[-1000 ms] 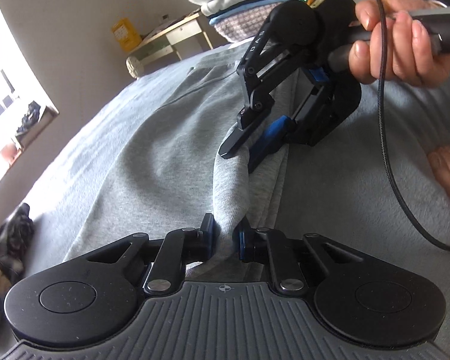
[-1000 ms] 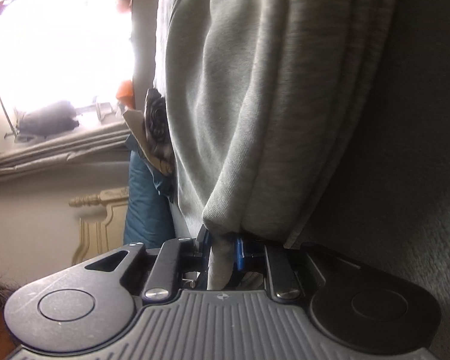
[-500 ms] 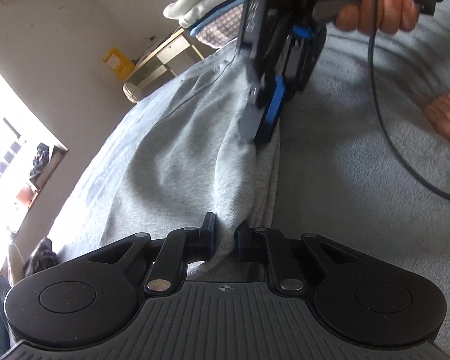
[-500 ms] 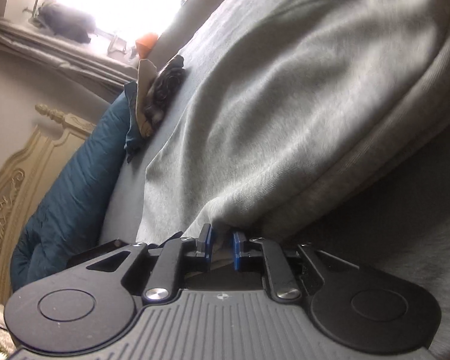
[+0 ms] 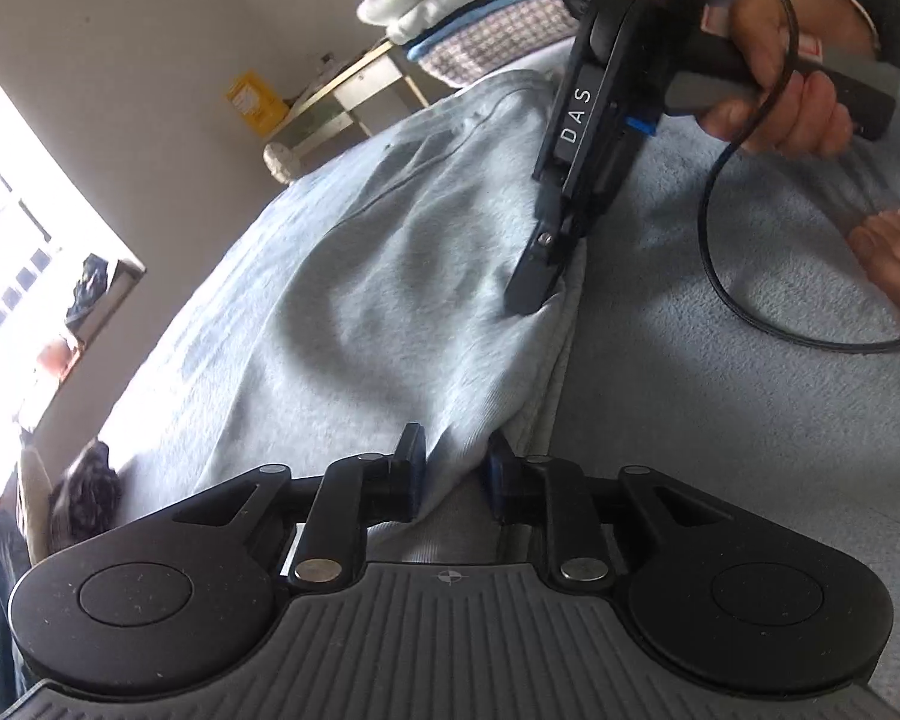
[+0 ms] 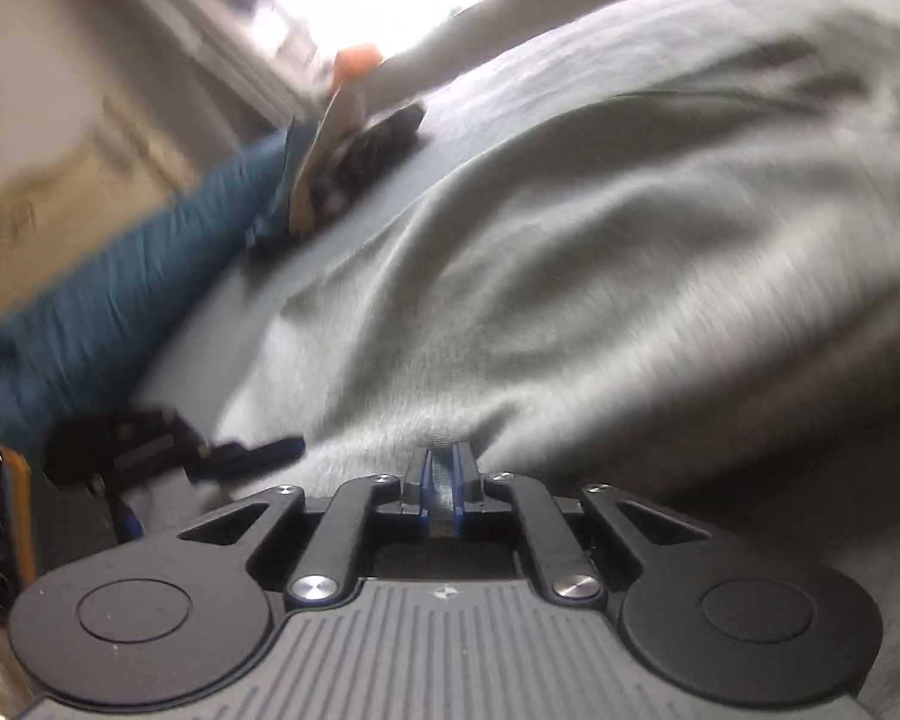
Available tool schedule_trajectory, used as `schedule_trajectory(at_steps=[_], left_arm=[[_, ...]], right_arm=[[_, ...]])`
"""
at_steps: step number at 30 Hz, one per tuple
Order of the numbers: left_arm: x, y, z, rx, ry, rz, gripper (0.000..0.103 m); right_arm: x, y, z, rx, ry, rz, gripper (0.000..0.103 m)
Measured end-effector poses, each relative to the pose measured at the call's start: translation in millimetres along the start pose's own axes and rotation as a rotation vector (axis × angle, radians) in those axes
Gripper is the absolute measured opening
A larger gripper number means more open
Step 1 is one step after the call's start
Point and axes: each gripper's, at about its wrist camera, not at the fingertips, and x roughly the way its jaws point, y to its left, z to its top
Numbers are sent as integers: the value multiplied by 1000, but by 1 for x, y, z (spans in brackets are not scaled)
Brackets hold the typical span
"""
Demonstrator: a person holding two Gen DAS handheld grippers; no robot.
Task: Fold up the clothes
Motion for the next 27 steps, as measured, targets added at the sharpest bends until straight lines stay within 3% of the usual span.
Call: schedule_trajectory(at_steps=[2, 6, 12, 14, 18, 19, 23, 27], left_arm=[[-6, 5, -2, -34, 9, 7, 24], [-9, 7, -7, -55, 44, 34, 28], [-11, 1, -14, -68, 105, 106, 25], [-13, -6, -15, -20, 109, 140, 21], [-8, -35, -24, 219, 119, 224, 19], [-10, -35, -23, 225, 121, 232, 21], [-27, -4, -15, -14, 143, 191, 33], [-43, 25, -12, -245, 134, 144, 35]], right_arm=[[-2, -3, -1, 12, -5, 6, 0], [-2, 8, 1, -87, 11, -32, 0], [-1, 12, 4, -103, 26, -48, 0], [0, 18, 4, -129, 32, -65, 0], [3, 28, 6, -183, 44, -95, 0], [3, 29, 6, -193, 48, -101, 0], [3, 36, 8, -246, 61, -129, 0], [4, 39, 9, -266, 69, -138, 0]])
